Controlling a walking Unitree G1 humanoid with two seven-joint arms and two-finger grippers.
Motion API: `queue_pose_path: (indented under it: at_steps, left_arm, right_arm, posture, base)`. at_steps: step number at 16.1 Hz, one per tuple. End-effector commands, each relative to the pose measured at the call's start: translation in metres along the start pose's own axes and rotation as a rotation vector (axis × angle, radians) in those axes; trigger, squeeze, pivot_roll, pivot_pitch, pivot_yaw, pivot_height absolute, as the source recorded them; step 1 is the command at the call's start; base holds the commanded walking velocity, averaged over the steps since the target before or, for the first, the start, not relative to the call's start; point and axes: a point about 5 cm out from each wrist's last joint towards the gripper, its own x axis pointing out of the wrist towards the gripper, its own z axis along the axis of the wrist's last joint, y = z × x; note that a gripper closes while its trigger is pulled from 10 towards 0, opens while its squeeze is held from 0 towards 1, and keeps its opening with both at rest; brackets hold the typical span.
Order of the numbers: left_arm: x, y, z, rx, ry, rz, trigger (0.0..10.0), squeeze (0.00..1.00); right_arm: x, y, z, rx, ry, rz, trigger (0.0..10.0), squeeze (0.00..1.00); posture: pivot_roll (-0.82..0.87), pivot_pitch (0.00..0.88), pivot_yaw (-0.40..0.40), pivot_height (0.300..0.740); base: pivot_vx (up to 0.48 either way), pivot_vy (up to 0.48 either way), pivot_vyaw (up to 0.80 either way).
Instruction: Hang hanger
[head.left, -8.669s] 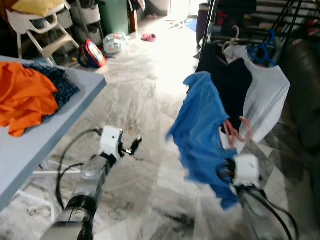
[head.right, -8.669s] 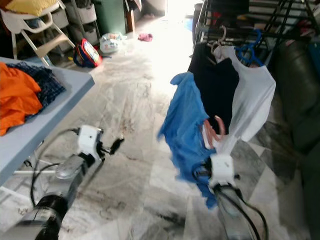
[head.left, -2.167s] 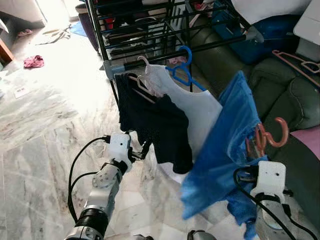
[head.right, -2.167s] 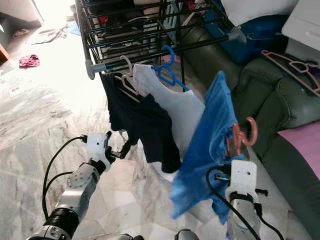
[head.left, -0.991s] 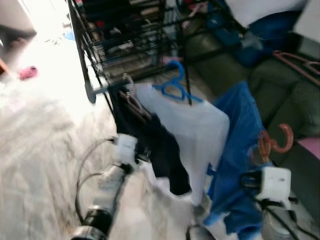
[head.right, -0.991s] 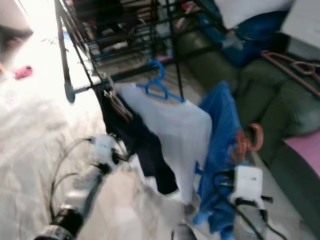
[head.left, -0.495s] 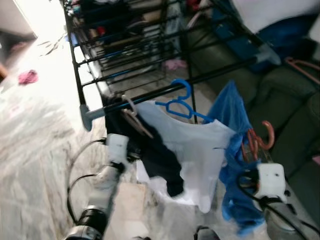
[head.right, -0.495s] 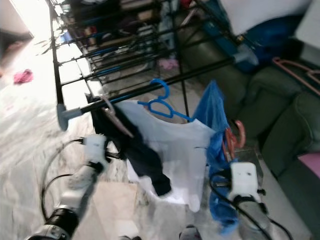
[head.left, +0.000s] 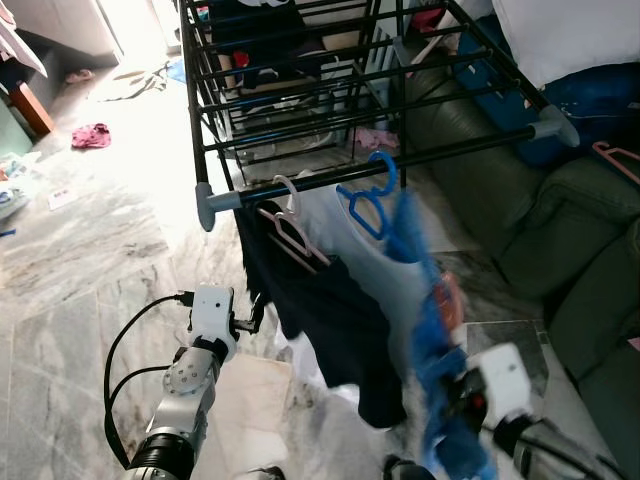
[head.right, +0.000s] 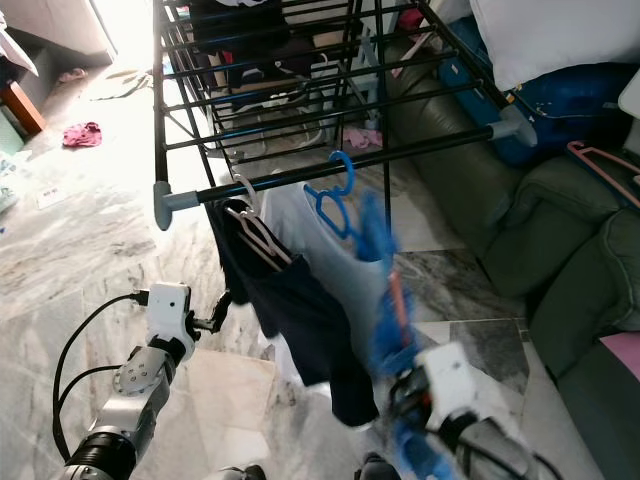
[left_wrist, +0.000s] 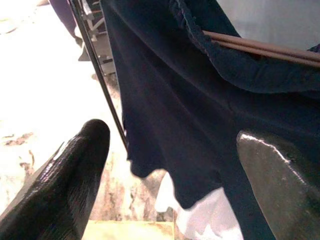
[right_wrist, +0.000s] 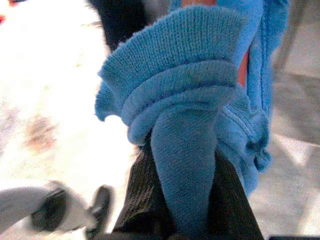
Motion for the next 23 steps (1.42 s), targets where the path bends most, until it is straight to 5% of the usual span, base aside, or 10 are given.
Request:
queue_pose_path:
  at_steps: [1, 5, 9, 15, 23]
  left_arm:
    - [-0.002, 0.006, -0.002, 0.008, 0.011, 0.023, 10.0, 0.00]
    - [-0.001, 0.005, 0.000, 0.015, 0.006, 0.025, 10.0, 0.00]
    - [0.000, 0.002, 0.002, 0.039, -0.002, 0.003, 10.0, 0.00]
    - [0.001, 0.001, 0.002, 0.048, 0.005, -0.011, 10.0, 0.00]
    - [-0.009, 0.005, 0.005, 0.065, -0.041, -0.097, 10.0, 0.00]
  right_arm:
    - [-0.001, 0.011, 0.010, -0.003, -0.034, 0.089, 10.0, 0.00]
    - [-0.004, 0.014, 0.007, -0.002, -0.009, 0.132, 10.0, 0.00]
    - [-0.003, -0.026, 0.011, -0.011, -0.026, -0.197, 10.0, 0.00]
    - [-0.009, -0.050, 0.028, -0.042, -0.047, -0.297, 10.0, 0.00]
    - [0.005, -0.120, 0.087, -0.149, -0.084, -0.302, 10.0, 0.00]
  posture:
    - [-0.15, 0.163, 0.070, 0.740]
    - [-0.15, 0.160, 0.072, 0.740]
    - [-0.16, 0.171, 0.084, 0.740]
    - [-0.16, 0.177, 0.093, 0.740]
    - [-0.09, 0.209, 0.112, 0.740]
  base:
    - [0.000, 0.000, 0.00]
    - [0.000, 0.000, 0.00]
    - [0.000, 0.000, 0.00]
    - [0.000, 0.000, 0.00]
    - [0.000, 0.000, 0.00]
